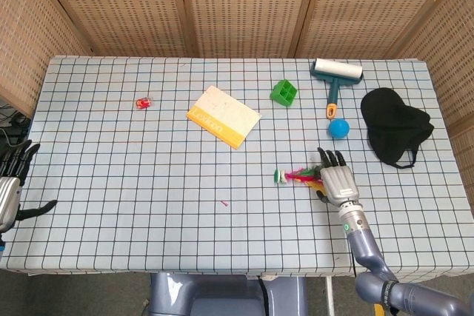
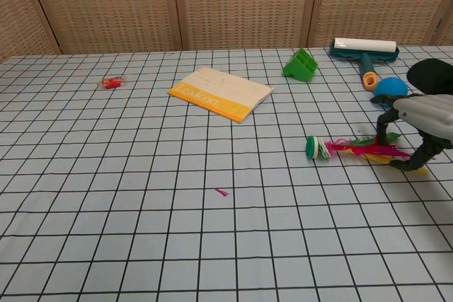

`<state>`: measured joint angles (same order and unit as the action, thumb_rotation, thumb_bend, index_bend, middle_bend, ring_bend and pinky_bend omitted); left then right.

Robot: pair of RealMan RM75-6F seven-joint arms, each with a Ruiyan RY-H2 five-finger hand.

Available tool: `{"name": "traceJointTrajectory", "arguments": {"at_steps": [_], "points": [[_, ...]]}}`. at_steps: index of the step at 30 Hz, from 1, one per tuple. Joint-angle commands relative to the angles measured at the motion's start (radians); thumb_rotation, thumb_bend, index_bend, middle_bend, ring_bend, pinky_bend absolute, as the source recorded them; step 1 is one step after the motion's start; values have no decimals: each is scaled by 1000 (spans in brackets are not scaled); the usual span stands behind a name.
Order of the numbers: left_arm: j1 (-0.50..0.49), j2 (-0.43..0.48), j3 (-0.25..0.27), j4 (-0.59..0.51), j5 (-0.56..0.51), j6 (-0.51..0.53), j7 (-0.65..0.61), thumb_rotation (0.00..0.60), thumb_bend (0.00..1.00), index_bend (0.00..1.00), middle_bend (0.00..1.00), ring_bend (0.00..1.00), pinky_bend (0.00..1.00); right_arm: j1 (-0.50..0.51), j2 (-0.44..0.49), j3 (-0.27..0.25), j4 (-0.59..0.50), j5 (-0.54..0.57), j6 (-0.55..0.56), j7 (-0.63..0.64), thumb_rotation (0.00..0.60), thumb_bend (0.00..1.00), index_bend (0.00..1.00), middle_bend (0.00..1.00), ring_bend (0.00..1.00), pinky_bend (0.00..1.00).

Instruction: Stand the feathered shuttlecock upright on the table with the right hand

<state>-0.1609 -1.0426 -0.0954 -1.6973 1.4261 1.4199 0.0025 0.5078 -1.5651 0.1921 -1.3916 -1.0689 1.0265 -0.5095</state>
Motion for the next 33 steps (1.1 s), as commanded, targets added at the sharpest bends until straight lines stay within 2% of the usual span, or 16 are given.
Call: {"name": "traceJointTrajectory", "arguments": {"at_steps": [1, 4, 14, 19, 26, 33], "points": [[0, -1, 0, 0, -1, -1, 2, 600, 0, 0, 0, 0, 0, 2, -5, -5, 24, -1, 0, 18, 600, 456, 516, 0, 0, 0], [-1, -2, 2, 0, -1, -3, 6, 600, 0, 0, 0, 0, 0, 3, -5, -6, 40, 6, -6, 32, 600, 475, 544, 0, 0, 0], [-2, -5, 1, 1, -2, 0, 9, 600, 0, 0, 0, 0, 0, 7, -21, -12, 105, -14, 5, 76, 600, 682, 711, 34, 0, 0], [-3, -6, 2, 0, -1, -2, 11, 600, 0, 0, 0, 0, 0, 9, -18, -13, 101, -38, 23, 88, 600, 707, 748, 64, 0, 0], [-3, -4, 1, -2, -4, -2, 7, 600, 0, 0, 0, 0, 0, 24, 31, -3, 15, -110, 85, 63, 600, 716, 784, 92, 0, 0], [-1, 1, 4, -5, 1, 1, -1, 600, 0, 0, 0, 0, 0, 59, 95, 30, -123, -157, 134, -35, 600, 716, 795, 103, 0, 0]]}}
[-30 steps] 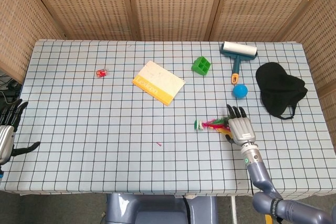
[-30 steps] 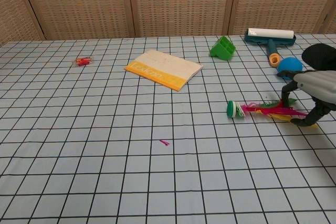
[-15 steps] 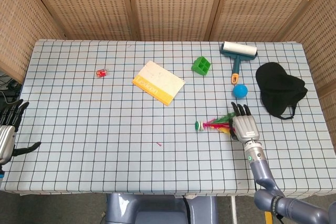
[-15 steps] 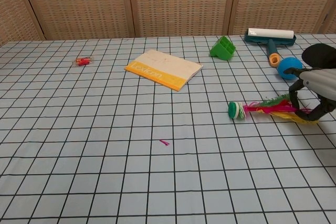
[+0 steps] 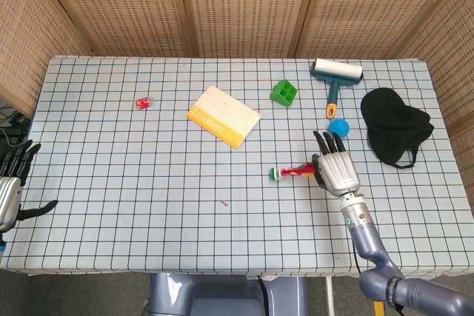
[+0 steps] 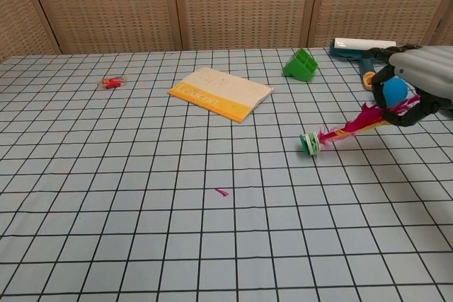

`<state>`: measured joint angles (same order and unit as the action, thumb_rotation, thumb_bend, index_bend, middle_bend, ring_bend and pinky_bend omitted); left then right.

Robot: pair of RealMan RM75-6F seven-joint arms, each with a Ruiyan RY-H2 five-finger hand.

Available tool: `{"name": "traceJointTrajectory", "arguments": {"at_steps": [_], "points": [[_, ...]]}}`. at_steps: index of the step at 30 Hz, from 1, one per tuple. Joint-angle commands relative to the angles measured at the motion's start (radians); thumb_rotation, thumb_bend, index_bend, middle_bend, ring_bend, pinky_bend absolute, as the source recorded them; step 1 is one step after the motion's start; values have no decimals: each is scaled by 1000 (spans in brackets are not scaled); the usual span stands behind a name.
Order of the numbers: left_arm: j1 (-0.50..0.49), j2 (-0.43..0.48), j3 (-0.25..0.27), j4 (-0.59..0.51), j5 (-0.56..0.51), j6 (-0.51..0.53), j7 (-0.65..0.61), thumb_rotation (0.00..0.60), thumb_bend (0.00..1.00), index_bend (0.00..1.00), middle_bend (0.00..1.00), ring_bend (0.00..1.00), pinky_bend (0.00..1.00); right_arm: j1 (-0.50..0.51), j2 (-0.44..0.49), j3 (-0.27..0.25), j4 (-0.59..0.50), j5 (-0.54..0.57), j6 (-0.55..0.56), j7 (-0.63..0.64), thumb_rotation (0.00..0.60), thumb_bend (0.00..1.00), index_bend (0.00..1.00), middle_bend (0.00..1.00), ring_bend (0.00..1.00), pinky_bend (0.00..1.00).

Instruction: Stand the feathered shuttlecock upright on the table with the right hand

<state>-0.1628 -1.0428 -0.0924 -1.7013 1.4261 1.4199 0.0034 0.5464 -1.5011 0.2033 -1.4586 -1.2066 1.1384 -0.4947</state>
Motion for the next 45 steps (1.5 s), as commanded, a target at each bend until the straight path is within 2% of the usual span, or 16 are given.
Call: {"name": "traceJointTrajectory", "arguments": {"at_steps": [1, 11, 18, 24, 26, 28, 30, 32, 34, 36, 41, 45], "points": [[1, 2, 1, -1, 3, 2, -4, 600, 0, 0, 0, 0, 0, 27, 36, 23, -72, -21, 25, -67, 600, 716, 796, 104, 0, 0], [3, 7, 0, -2, 3, 7, -14, 600, 0, 0, 0, 0, 0, 79, 41, 41, -166, -20, 40, -207, 600, 717, 804, 108, 0, 0], [3, 9, -2, -2, -1, 6, -18, 600, 0, 0, 0, 0, 0, 92, 16, 16, -172, -14, 39, -255, 600, 717, 804, 108, 0, 0], [4, 10, -1, -3, 3, 7, -21, 600, 0, 0, 0, 0, 0, 88, -3, -10, -150, -21, 43, -248, 600, 710, 797, 108, 0, 0], [4, 10, 0, -4, 4, 8, -20, 600, 0, 0, 0, 0, 0, 86, -6, -18, -147, -25, 43, -243, 600, 645, 725, 99, 0, 0], [5, 10, 0, -4, 4, 9, -21, 600, 0, 0, 0, 0, 0, 82, -7, -27, -149, -33, 47, -233, 600, 504, 490, 62, 0, 0], [5, 11, -1, -4, 3, 10, -22, 600, 0, 0, 0, 0, 0, 78, -3, -34, -158, -40, 46, -214, 600, 312, 190, 15, 0, 0], [5, 11, -1, -5, 3, 11, -22, 600, 0, 0, 0, 0, 0, 74, 5, -40, -167, -65, 55, -196, 600, 181, 68, 4, 0, 0], [5, 11, -1, -5, 3, 10, -22, 600, 0, 0, 0, 0, 0, 70, 10, -45, -173, -87, 68, -184, 600, 73, 8, 0, 0, 0], [5, 11, 0, -6, 4, 10, -22, 600, 0, 0, 0, 0, 0, 62, 16, -49, -186, -103, 84, -171, 600, 7, 0, 0, 0, 0], [7, 12, 1, -8, 8, 14, -21, 600, 0, 0, 0, 0, 0, 36, 62, -62, -242, -149, 123, -139, 600, 0, 0, 0, 0, 0], [10, 14, 3, -10, 14, 21, -24, 600, 0, 0, 0, 0, 0, -25, 176, -92, -320, -207, 188, -78, 600, 0, 0, 0, 0, 0]]}}
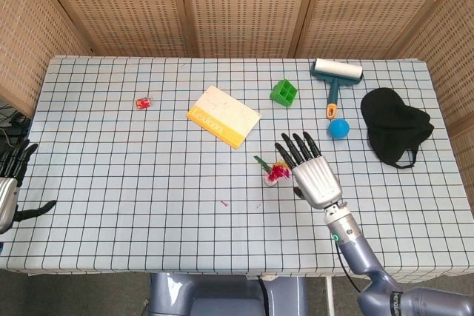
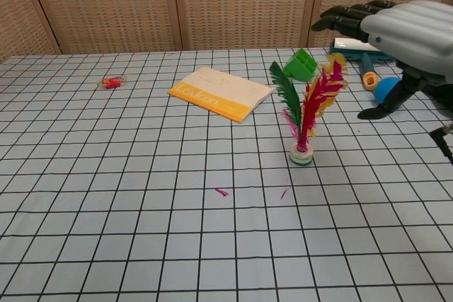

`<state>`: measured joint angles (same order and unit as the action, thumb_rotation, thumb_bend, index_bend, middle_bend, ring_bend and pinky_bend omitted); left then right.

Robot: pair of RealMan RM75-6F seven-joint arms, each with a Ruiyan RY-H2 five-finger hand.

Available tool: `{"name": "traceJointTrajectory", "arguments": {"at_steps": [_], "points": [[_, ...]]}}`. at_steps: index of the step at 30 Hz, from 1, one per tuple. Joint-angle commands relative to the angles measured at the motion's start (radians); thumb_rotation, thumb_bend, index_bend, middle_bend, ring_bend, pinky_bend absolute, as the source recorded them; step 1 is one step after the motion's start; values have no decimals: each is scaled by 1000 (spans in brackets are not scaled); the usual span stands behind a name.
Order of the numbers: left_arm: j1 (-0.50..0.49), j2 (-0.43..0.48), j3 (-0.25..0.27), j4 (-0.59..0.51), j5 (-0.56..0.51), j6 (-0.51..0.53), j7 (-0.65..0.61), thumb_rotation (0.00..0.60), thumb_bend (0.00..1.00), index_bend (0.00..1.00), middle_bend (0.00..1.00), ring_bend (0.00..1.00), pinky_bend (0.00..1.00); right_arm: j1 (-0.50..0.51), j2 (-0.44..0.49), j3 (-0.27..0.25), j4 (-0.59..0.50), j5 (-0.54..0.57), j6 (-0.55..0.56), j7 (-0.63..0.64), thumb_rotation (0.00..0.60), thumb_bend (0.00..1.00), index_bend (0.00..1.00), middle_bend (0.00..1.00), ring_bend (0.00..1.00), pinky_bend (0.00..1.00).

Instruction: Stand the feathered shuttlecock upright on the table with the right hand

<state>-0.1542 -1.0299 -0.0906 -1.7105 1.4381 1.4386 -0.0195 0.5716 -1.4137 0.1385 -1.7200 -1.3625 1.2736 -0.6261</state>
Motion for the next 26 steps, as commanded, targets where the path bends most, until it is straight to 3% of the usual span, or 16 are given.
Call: {"name": "traceJointTrajectory", "arguments": {"at_steps": [1, 6, 12, 19, 26], "points": [[2, 1, 2, -1, 4, 3, -1, 600, 0, 0, 0, 0, 0, -59, 110, -34, -62, -69, 60, 71, 600, 0, 0, 0, 0, 0], [6, 1, 5, -1, 13, 12, -3, 600, 0, 0, 0, 0, 0, -97, 190, -69, -20, -145, 91, 179, 600, 0, 0, 0, 0, 0], [12, 2, 5, 0, 25, 29, -9, 600, 0, 0, 0, 0, 0, -156, 245, -106, 102, -226, 164, 345, 600, 0, 0, 0, 0, 0], [13, -8, 15, -6, 42, 32, 21, 600, 0, 0, 0, 0, 0, -249, 214, -139, 248, -210, 229, 475, 600, 0, 0, 0, 0, 0], [15, -14, 19, -13, 53, 38, 37, 600, 0, 0, 0, 0, 0, -300, 158, -151, 333, -193, 243, 494, 600, 0, 0, 0, 0, 0]]}}
